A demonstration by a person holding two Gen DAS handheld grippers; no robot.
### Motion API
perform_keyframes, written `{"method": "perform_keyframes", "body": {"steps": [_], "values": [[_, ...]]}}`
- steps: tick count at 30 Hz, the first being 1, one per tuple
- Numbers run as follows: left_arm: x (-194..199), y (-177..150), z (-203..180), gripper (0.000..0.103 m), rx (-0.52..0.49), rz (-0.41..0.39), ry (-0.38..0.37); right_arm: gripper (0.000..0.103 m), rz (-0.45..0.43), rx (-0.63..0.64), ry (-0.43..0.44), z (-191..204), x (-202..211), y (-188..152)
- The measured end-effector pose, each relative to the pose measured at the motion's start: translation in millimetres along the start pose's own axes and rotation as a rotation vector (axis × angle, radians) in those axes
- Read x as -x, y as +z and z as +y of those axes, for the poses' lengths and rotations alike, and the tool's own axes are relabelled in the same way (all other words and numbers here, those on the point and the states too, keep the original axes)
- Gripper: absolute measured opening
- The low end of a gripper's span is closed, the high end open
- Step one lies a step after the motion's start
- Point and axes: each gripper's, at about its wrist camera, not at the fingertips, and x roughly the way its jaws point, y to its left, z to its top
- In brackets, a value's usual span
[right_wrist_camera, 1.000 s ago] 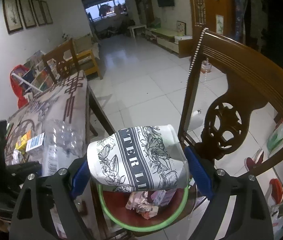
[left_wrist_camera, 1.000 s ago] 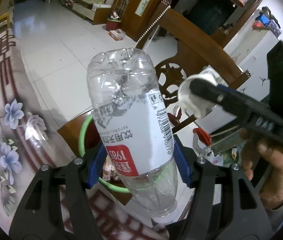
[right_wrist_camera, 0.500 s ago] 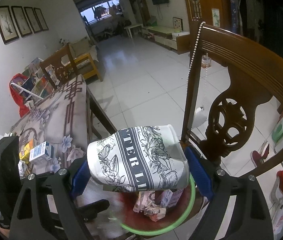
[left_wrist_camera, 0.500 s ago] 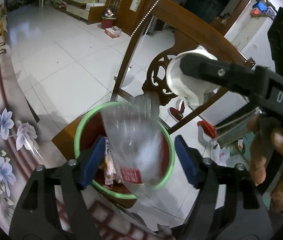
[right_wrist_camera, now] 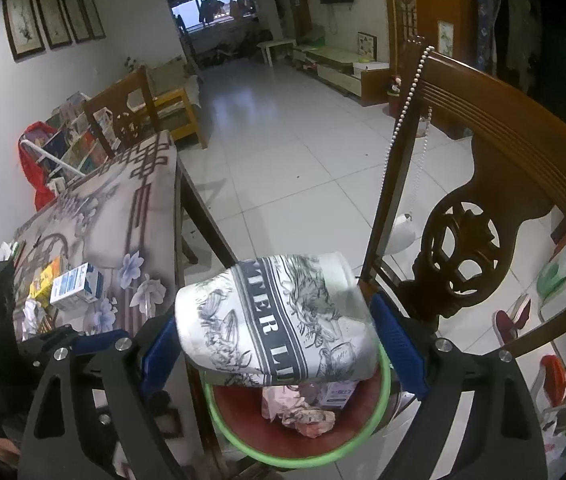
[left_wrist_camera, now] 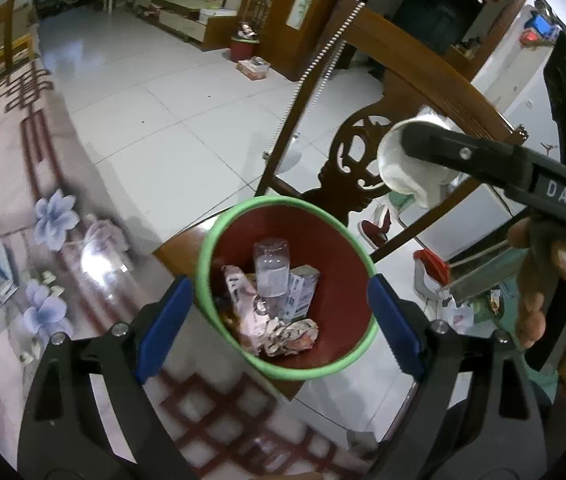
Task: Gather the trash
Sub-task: 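Open both grippers over the red bin to drop the bottle and cup, then move both open grippers back over the trash on the table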
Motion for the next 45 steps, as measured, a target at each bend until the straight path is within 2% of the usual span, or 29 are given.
{"method": "perform_keyframes", "body": {"steps": [2, 10, 12, 21, 32, 40, 45], "values": [[5.0, -3.1, 5.1, 0.09, 0.009, -0.004, 0.011, 0.095, -0.008, 0.004, -0.01, 1.9, 0.7, 0.1], [30.1, -13.5, 20.1, 0.093, 0.035, -0.036, 0.03, 0.095, -0.001, 0.015, -0.022, 12.1, -1.4, 2.7], [38.1, -16.5, 21.7, 0.096, 0.036, -0.047, 0.038, 0.095, -0.001, 0.023, -0.022, 18.1, -2.4, 3.7], [88.8, -39.9, 41.2, 0.097, 0.027, -0.098, 0.13, 0.095, -0.003, 0.123, 0.011, 71.2, -8.7, 7.5], [178.4, -83.8, 127.3, 0.097, 0.193, -0.182, 0.269, 0.096, 0.001, 0.317, 0.125, 177.7, -18.5, -4.1], [227.5, -135.0, 201.2, 0.097, 0.347, -0.189, 0.368, 0.096, 0.041, 0.431, 0.163, 246.1, -42.3, -25.9], [253.5, -167.4, 241.6, 0.097, 0.426, -0.2, 0.42, 0.096, 0.058, 0.451, 0.198, 279.3, -50.8, -37.6]]}}
